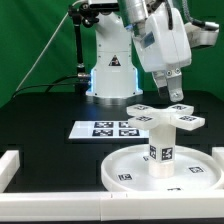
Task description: Assemble round table
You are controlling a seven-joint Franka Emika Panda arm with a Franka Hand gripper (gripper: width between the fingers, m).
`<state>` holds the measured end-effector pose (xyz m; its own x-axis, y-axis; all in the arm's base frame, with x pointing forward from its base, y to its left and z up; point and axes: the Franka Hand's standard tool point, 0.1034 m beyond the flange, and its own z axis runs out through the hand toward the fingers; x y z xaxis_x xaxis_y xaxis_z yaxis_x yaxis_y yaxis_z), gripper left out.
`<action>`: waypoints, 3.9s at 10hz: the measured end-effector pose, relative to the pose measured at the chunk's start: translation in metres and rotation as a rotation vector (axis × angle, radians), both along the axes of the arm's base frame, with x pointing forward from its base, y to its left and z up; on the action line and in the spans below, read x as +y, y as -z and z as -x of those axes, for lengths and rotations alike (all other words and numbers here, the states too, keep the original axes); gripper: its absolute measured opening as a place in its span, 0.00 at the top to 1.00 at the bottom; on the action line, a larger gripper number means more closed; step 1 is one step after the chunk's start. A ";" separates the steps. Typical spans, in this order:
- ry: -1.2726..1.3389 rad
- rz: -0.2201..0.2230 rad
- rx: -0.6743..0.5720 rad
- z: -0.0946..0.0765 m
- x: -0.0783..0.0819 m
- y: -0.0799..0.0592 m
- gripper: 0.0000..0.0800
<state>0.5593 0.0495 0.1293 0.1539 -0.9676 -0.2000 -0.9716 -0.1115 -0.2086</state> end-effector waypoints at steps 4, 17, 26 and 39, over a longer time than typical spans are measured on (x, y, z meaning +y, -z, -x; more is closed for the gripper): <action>-0.442 0.118 -0.068 0.002 0.009 0.000 0.19; -1.749 0.340 -0.251 -0.008 0.011 -0.009 0.19; -2.602 0.464 -0.333 -0.015 -0.002 -0.013 0.19; -2.857 0.389 -0.330 -0.003 -0.008 0.022 0.19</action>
Offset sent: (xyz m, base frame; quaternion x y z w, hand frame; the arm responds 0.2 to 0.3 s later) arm -0.0016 -0.0012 0.0041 -0.0514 0.0341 -0.2870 0.9560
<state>0.5622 0.0415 0.1069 0.1104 0.9937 0.0206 0.9920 -0.1114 0.0588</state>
